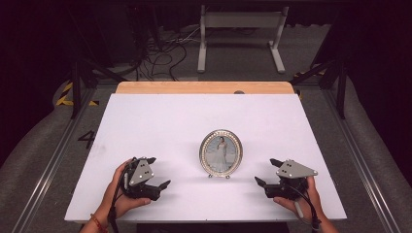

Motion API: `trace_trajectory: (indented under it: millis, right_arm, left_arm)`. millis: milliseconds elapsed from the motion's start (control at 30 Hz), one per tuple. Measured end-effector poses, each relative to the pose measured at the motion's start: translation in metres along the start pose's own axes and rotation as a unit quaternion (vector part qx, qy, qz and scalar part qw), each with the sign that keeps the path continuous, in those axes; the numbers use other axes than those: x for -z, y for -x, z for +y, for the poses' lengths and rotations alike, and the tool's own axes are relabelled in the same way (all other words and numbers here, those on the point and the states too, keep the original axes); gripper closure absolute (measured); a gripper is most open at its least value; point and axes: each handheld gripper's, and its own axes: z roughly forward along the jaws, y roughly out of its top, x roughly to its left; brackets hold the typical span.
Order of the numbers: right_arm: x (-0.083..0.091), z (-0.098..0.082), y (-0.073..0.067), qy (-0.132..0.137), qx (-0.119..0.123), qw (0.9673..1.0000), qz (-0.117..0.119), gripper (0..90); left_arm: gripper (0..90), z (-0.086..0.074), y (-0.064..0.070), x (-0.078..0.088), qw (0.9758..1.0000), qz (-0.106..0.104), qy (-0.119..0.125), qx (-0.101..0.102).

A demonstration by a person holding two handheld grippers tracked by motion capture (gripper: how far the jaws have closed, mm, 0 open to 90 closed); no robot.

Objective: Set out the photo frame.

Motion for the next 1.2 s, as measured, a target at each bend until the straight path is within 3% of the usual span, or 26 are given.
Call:
trace_trajectory:
  millis: [167, 433, 633, 967, 1200]
  right_arm:
    - [0.005, -0.007, 0.005, -0.005, -0.006, 0.9999, -0.012, 18.5]
    - [0.014, -0.02, 0.012, -0.015, -0.006, 0.9991, -0.039, 17.2]
    - [0.02, -0.03, 0.018, -0.009, -0.017, 0.9986, -0.049, 16.5]
    - [0.037, -0.047, 0.025, 0.024, -0.032, 0.9966, -0.072, 16.4]
    - [0.04, -0.054, 0.031, 0.035, -0.058, 0.9942, -0.083, 16.1]
  left_arm:
    - [12.2, -0.008, -0.002, 0.007, 1.0, 0.008, -0.001, 0.004]
    - [10.4, -0.032, -0.009, 0.023, 0.9991, 0.032, 0.003, 0.029]
    - [8.1, -0.047, -0.011, 0.034, 0.9982, 0.042, 0.009, 0.041]
    - [6.8, -0.062, -0.019, 0.048, 0.993, 0.072, 0.046, 0.082]
    - [6.7, -0.063, -0.021, 0.049, 0.9913, 0.065, 0.064, 0.095]
